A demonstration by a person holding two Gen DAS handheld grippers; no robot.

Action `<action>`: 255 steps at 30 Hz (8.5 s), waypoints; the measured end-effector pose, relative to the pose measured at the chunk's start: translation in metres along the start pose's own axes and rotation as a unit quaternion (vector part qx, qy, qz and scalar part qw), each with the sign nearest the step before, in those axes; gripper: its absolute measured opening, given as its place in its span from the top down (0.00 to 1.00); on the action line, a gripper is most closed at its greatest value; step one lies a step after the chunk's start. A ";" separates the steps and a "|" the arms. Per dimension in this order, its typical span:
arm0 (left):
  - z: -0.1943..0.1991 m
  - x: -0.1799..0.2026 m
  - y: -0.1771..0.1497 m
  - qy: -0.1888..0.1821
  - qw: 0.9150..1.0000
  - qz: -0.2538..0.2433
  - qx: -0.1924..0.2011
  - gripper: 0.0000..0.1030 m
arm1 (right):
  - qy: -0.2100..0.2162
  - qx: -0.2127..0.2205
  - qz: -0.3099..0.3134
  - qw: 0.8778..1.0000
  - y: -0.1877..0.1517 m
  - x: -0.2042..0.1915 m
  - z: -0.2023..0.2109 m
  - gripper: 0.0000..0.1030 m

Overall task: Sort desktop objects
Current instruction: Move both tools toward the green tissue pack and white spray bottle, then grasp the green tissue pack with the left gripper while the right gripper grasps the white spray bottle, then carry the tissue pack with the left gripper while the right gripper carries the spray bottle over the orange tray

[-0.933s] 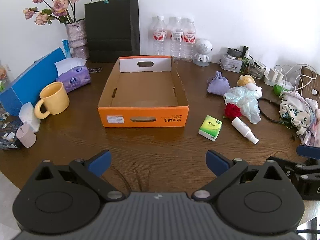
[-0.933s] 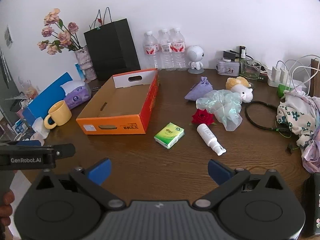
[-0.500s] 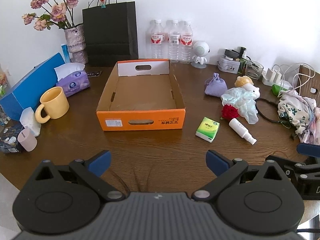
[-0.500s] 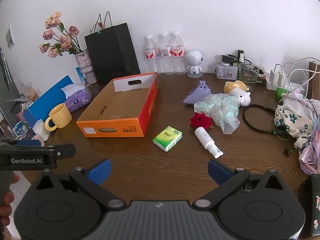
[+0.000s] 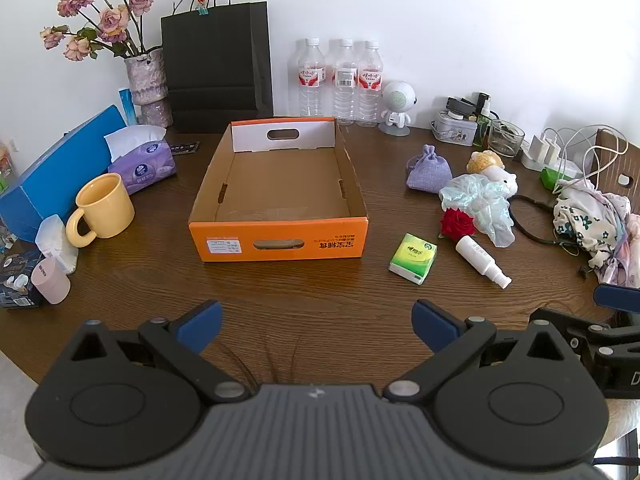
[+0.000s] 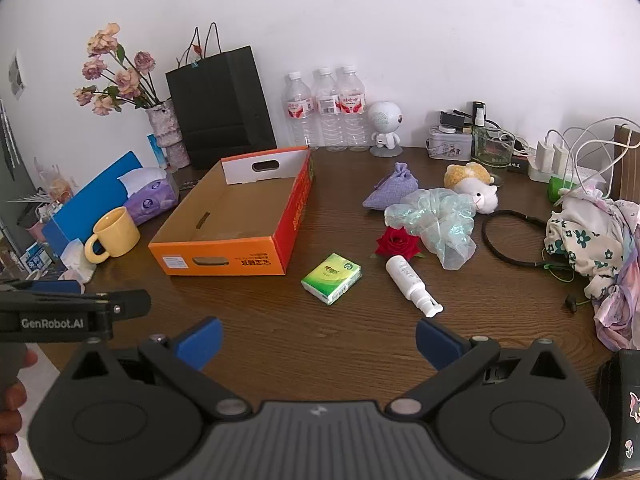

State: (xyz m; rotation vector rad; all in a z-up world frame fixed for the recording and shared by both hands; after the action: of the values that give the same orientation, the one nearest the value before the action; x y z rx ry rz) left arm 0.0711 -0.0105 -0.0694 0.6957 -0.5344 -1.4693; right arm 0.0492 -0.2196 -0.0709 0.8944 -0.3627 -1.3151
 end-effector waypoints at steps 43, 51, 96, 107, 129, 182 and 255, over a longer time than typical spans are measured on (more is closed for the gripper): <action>-0.007 0.006 -0.001 -0.009 1.000 -0.006 -0.004 0.00 | -0.011 -0.006 0.000 1.000 0.003 0.003 -0.007 0.00; -0.009 0.005 -0.001 -0.009 1.000 -0.006 -0.005 0.00 | -0.011 -0.006 0.000 1.000 0.003 0.005 -0.008 0.00; 0.016 0.050 0.039 -0.005 0.999 -0.004 0.047 0.00 | 0.014 0.024 0.042 0.999 0.036 0.037 0.009 0.00; 0.002 0.077 0.050 -0.020 0.999 -0.022 0.043 0.00 | 0.000 0.034 0.025 0.999 0.043 0.062 0.009 0.00; -0.098 0.122 0.064 -0.027 0.996 -0.082 -0.021 0.00 | -0.018 -0.047 0.026 0.998 0.050 0.116 -0.072 0.00; -0.224 0.159 0.012 -0.067 0.972 -0.166 -0.153 0.54 | 0.024 -0.197 0.101 0.975 0.003 0.135 -0.197 0.76; -0.144 -0.046 0.118 -0.041 0.994 -0.103 -0.008 0.54 | 0.024 -0.062 0.164 0.984 0.120 -0.087 -0.181 0.77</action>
State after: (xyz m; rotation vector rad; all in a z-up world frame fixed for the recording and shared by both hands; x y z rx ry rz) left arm 0.2542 0.0461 -0.0829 0.6966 -0.5249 -1.6981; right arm 0.2331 -0.0744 -0.0745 0.7255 -0.3684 -0.9999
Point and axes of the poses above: each gripper's, at about its wrist camera, not at the fingertips, and z roughly against the way its jaws point, x to its right, y to its top, the point moved 10 cm from there along -z, roughly the way its jaws point, and after that the axes turned 6 degrees about y, right-handed, at the moved point
